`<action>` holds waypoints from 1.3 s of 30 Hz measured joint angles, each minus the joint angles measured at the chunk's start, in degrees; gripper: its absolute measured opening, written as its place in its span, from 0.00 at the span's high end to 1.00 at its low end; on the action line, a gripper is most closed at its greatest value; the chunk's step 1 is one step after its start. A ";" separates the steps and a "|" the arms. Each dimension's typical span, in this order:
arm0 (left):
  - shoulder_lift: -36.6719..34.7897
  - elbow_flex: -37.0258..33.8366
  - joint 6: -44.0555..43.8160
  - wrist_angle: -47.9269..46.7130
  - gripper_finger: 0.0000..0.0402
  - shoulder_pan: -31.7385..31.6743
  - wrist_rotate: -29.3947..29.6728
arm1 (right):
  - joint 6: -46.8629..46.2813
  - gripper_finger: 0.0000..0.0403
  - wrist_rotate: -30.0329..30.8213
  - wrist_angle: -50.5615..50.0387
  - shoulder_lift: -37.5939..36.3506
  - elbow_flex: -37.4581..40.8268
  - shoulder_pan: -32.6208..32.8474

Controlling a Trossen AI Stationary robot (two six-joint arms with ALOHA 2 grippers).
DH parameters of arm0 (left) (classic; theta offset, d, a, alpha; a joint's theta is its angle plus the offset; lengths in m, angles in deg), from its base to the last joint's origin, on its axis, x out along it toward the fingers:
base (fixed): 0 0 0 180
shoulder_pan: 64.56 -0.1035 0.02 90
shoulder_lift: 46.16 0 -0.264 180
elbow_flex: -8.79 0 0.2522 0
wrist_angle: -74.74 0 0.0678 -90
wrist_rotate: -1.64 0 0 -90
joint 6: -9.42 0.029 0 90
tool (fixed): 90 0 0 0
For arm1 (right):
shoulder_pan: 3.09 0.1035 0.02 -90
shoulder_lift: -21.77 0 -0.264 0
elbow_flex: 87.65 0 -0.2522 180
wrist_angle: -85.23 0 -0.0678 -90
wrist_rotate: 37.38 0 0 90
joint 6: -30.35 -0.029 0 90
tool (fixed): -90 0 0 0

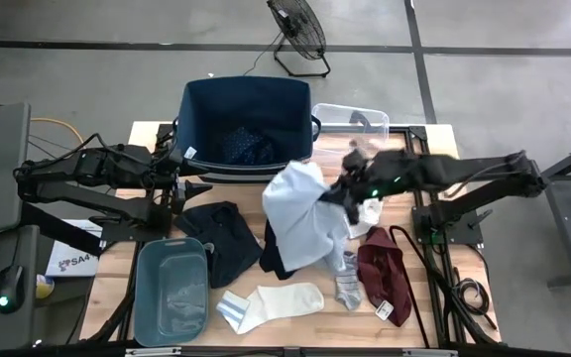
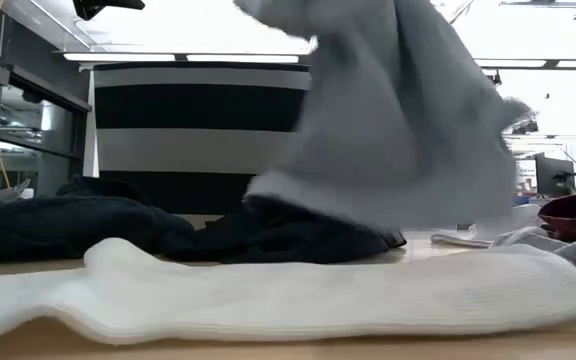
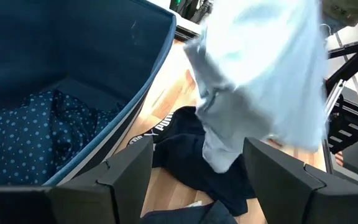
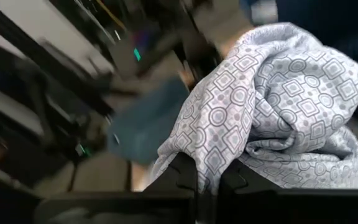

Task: Pick & Place Cloths
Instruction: Put the white shirt into the blue bin

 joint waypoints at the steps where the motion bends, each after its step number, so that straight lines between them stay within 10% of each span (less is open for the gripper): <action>1: 0.00 0.00 0.00 0.00 0.39 -0.02 0.00 | 0.27 0.99 0.02 0.03 -0.30 -1.35 -0.48; 17: 0.00 0.00 -0.02 0.00 0.39 -0.02 0.02 | 13.41 0.99 -5.52 11.41 -1.51 -21.27 -6.46; 32: 0.00 0.00 0.01 0.00 0.39 -0.02 0.02 | 7.34 0.99 -50.57 18.83 -1.31 -25.01 -21.69; 39: 0.00 0.00 0.02 0.00 0.39 -0.02 0.02 | 1.00 0.99 -58.73 25.40 -0.24 -25.03 -24.23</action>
